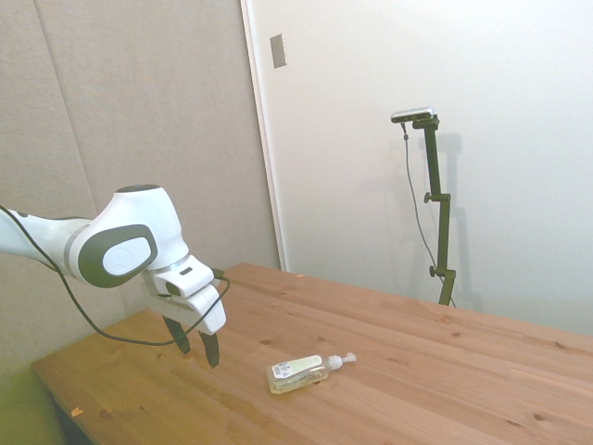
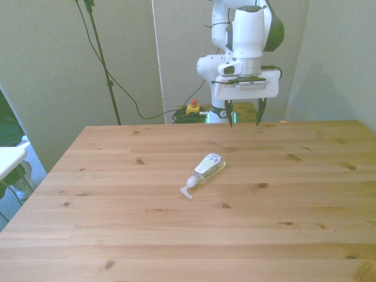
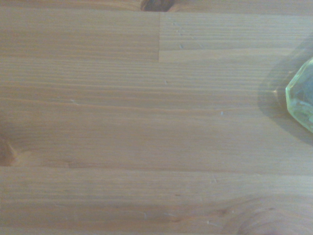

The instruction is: Stand the sanitizer

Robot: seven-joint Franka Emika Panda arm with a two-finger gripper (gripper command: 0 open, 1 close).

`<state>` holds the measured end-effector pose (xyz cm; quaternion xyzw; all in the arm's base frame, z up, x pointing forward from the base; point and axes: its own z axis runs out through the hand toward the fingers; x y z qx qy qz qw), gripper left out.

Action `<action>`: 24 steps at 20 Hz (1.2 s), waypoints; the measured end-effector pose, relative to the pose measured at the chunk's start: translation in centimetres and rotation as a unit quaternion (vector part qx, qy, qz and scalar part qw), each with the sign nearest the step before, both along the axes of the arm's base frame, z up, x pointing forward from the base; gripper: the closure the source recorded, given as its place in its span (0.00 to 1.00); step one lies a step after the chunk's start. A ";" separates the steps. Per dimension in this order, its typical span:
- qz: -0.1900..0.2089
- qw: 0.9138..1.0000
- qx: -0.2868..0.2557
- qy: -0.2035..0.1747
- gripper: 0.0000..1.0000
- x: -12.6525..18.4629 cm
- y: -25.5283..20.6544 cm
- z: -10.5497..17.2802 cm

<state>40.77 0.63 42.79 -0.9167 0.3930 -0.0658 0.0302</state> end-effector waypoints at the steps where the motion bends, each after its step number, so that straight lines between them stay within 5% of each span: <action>1: 0.000 1.000 0.000 0.000 0.00 0.0 0.0 0.0; 7: -0.036 0.999 0.000 -0.021 0.00 1.5 -2.4 2.1; 12: -0.085 0.995 -0.017 -0.040 0.00 7.2 -6.7 3.9; 17: -0.130 0.991 -0.027 -0.034 0.00 13.3 -10.6 2.4; 24: -0.193 0.980 -0.036 -0.033 0.00 16.8 -15.7 -1.6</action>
